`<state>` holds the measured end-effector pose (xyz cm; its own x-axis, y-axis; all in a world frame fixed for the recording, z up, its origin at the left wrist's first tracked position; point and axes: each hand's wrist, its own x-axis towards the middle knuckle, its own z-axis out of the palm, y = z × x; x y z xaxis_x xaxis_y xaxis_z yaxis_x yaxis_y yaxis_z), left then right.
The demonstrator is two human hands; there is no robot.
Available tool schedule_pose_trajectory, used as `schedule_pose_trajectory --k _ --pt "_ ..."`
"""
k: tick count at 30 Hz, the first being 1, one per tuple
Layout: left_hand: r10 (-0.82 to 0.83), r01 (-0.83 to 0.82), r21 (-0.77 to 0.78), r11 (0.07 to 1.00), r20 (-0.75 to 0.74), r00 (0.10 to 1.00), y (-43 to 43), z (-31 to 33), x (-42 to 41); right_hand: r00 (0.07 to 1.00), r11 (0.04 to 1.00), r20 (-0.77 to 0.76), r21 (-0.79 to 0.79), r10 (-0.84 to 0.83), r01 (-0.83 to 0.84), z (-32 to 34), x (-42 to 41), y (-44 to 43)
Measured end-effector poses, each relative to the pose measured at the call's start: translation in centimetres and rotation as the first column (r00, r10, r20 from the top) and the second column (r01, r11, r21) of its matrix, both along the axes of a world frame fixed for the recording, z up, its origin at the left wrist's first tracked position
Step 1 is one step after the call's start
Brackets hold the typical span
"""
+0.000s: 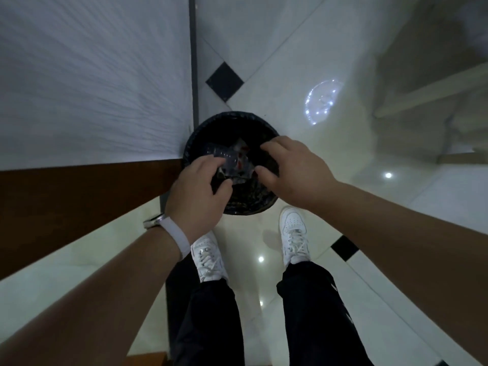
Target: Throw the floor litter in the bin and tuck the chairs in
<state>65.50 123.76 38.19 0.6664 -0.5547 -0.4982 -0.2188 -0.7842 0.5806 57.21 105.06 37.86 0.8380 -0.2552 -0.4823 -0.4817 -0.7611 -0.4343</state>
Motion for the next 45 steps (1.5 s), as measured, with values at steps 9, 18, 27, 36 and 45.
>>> schedule_pose_trajectory --k 9,18,27,36,45 --pt "-0.228 0.213 0.09 0.973 0.224 0.948 -0.6 13.6 -0.8 0.995 0.983 0.017 -0.158 0.101 -0.097 15.6 -2.7 0.4" --pt "-0.409 0.432 0.027 0.901 0.385 0.827 -0.2 28.6 -2.9 1.0 0.952 -0.006 -0.306 -0.012 0.009 32.1 -9.3 3.9" --pt "-0.523 0.682 -0.101 0.725 0.564 0.639 -4.7 42.2 -6.9 0.97 0.861 0.111 -0.448 -0.215 0.242 46.1 -17.0 3.4" --pt "-0.493 0.79 -0.14 0.597 0.714 0.498 -11.7 51.5 -17.4 0.912 0.734 0.286 -0.543 -0.294 0.407 53.5 -29.7 -0.1" --pt "-0.48 0.909 -0.081 0.408 0.828 0.289 -18.7 56.2 -34.7 0.809 0.558 0.444 -0.587 -0.385 0.587 57.9 -49.4 -4.0"
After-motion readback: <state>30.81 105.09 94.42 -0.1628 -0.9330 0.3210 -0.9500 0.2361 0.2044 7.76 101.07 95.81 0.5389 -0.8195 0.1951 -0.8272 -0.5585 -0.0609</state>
